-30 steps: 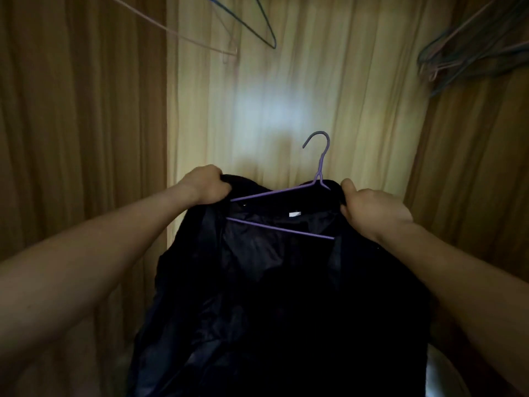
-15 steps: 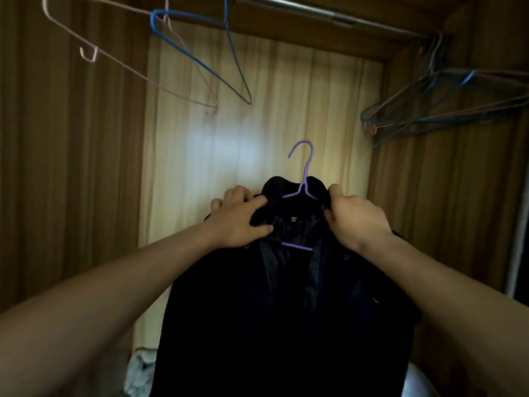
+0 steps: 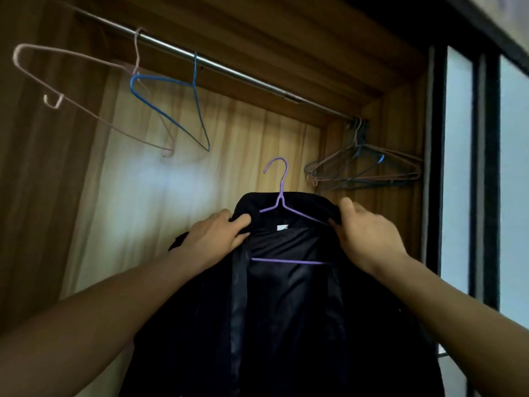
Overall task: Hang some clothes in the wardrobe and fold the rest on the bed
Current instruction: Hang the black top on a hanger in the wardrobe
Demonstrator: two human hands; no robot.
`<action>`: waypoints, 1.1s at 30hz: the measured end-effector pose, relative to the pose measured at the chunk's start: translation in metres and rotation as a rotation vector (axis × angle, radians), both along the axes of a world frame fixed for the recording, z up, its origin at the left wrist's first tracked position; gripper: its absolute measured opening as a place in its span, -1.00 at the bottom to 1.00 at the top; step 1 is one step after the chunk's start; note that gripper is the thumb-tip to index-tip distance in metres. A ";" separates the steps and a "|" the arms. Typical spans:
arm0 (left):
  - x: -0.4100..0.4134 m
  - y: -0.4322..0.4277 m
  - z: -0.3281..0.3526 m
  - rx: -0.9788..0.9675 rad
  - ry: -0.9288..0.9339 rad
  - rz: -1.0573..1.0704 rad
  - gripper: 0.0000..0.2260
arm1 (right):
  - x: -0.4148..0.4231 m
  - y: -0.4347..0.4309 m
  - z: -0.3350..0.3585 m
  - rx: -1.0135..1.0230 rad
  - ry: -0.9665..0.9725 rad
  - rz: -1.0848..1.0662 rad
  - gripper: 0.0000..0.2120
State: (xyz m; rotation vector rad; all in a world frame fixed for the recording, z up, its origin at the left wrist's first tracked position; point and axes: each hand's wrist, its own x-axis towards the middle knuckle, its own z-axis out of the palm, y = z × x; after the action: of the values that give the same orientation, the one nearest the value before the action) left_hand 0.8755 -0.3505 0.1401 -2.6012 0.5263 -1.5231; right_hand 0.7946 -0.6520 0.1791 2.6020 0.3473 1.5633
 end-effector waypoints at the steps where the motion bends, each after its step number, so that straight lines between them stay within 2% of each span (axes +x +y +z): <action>1: 0.000 -0.006 0.003 0.003 -0.010 -0.014 -0.72 | -0.001 0.009 0.000 0.002 -0.003 -0.008 -0.81; 4: -0.004 -0.031 0.012 0.082 -0.087 -0.080 -0.76 | 0.000 0.044 -0.006 -0.059 -0.036 -0.036 -0.82; 6: -0.008 -0.036 0.020 0.088 -0.139 -0.088 -0.76 | 0.004 0.056 -0.005 -0.053 0.014 0.015 -0.77; 9: -0.005 -0.024 0.027 0.031 -0.160 -0.073 -0.77 | 0.007 0.043 0.008 0.007 0.288 0.191 -0.47; 11: 0.002 -0.010 0.032 -0.031 -0.162 -0.065 -0.75 | 0.009 0.024 0.020 0.022 0.205 0.204 -0.36; 14: 0.014 0.008 0.040 -0.073 -0.175 -0.066 -0.75 | 0.019 -0.003 0.037 0.021 0.114 0.071 -0.58; 17: 0.027 0.014 0.050 -0.071 -0.209 -0.128 -0.78 | 0.028 -0.009 0.049 -0.022 0.239 -0.027 -0.53; 19: 0.036 0.006 0.057 -0.099 -0.211 -0.103 -0.79 | 0.034 -0.005 0.056 -0.098 0.178 -0.109 -0.63; 22: 0.051 -0.019 0.074 -0.291 -0.146 -0.021 -0.73 | 0.039 0.003 0.078 -0.105 0.055 -0.170 -0.74; 27: 0.052 -0.069 0.125 -0.714 0.112 -0.227 -0.81 | 0.048 0.012 0.131 -0.117 -0.051 -0.200 -0.77; 33: 0.056 -0.091 0.179 -0.916 0.310 -0.517 -0.58 | 0.053 0.012 0.191 -0.056 -0.089 -0.267 -0.79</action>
State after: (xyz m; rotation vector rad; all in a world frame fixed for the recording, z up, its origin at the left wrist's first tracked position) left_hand 0.9318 -0.4412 0.3187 -3.6645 0.6867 -1.8194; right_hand 0.8475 -0.6398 0.3702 2.4080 0.0331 1.5452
